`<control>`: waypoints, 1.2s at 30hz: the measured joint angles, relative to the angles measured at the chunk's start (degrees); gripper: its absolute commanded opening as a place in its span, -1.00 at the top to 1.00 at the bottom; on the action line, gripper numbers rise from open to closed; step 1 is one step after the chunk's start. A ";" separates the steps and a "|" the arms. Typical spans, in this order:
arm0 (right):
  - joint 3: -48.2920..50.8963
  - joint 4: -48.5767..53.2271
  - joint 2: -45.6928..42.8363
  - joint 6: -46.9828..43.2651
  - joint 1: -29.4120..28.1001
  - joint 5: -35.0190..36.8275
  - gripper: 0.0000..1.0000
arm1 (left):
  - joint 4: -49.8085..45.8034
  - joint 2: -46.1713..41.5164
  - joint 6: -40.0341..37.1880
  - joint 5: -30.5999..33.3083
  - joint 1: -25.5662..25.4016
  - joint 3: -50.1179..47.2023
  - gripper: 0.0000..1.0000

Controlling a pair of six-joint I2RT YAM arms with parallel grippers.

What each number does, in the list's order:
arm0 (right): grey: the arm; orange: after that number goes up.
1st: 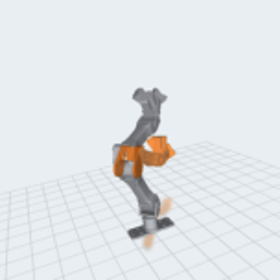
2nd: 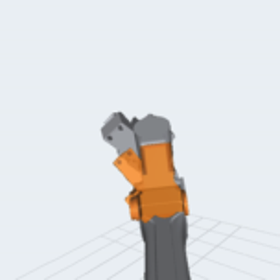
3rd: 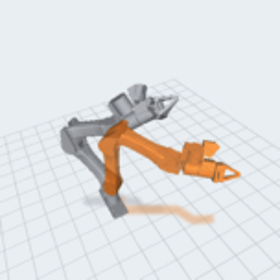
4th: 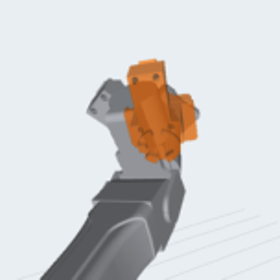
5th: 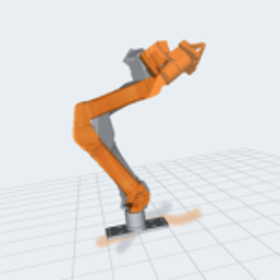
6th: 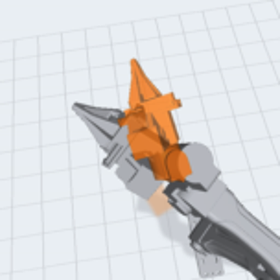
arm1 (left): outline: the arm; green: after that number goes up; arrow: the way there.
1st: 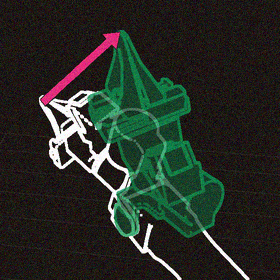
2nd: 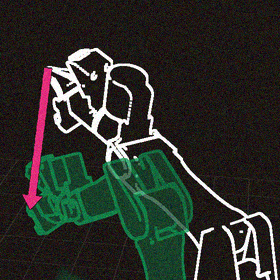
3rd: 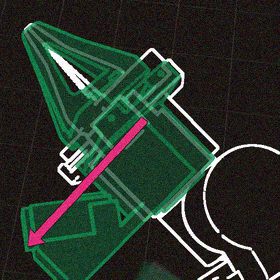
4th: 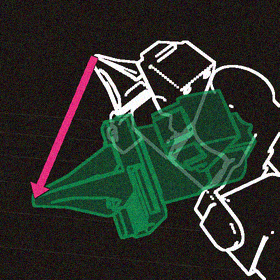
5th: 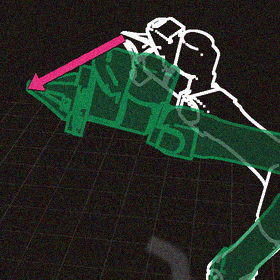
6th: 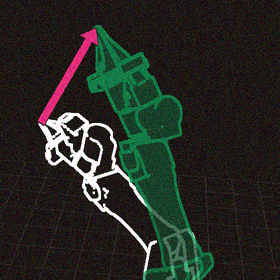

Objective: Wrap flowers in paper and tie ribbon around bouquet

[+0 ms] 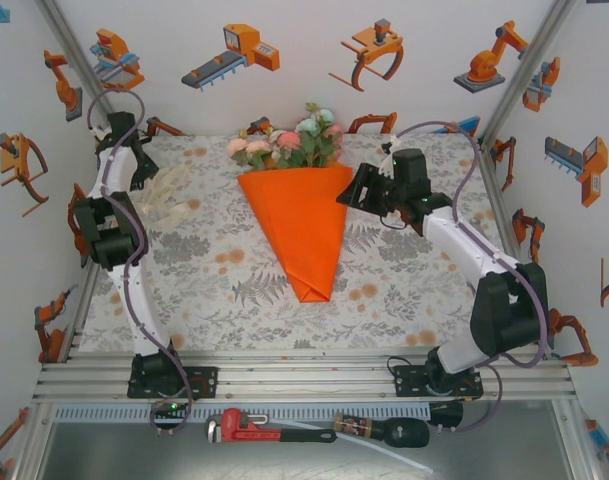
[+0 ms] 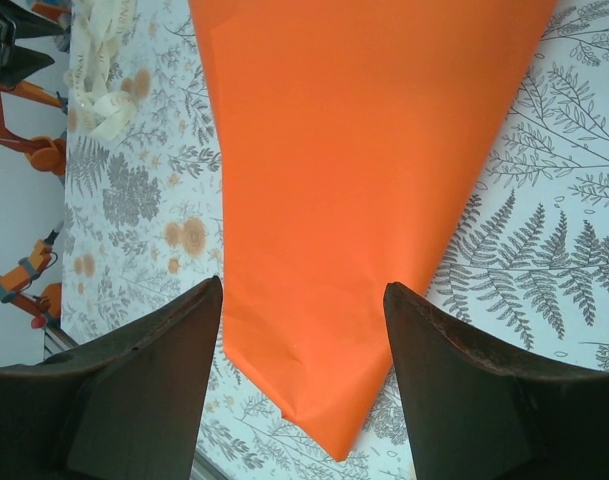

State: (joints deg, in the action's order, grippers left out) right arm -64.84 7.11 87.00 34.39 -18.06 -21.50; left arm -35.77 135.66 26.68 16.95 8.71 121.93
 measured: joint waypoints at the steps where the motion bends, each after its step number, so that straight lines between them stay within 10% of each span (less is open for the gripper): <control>1: 0.02 0.02 0.00 0.00 0.11 0.00 -0.24 | -0.87 1.57 -1.49 -0.98 0.07 2.49 -0.12; 8: 0.02 0.04 0.00 0.00 0.26 -0.02 -0.24 | -7.52 9.55 -9.27 -6.60 0.00 12.85 0.16; 14: 0.02 0.17 -0.15 0.04 0.26 -0.02 -0.24 | -11.17 10.14 -11.04 -7.74 0.02 13.07 0.91; 19: 0.02 0.42 -1.62 0.07 0.26 0.00 -0.24 | -13.20 8.20 -9.33 -9.97 -0.15 12.41 1.00; 27: -1.33 0.46 -3.21 -0.24 0.26 -0.11 -0.29 | -9.73 -19.58 0.81 -19.74 -5.77 -2.08 0.99; 36: -8.83 -7.58 -0.96 -5.60 -6.49 -4.61 -0.45 | 7.67 -43.30 11.10 -27.17 -26.62 -9.20 0.98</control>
State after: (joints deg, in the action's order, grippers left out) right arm -73.67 -0.47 86.04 28.80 -24.56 -26.11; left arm -28.10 92.36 37.78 -10.22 -17.91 112.73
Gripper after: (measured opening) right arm 0.698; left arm 0.011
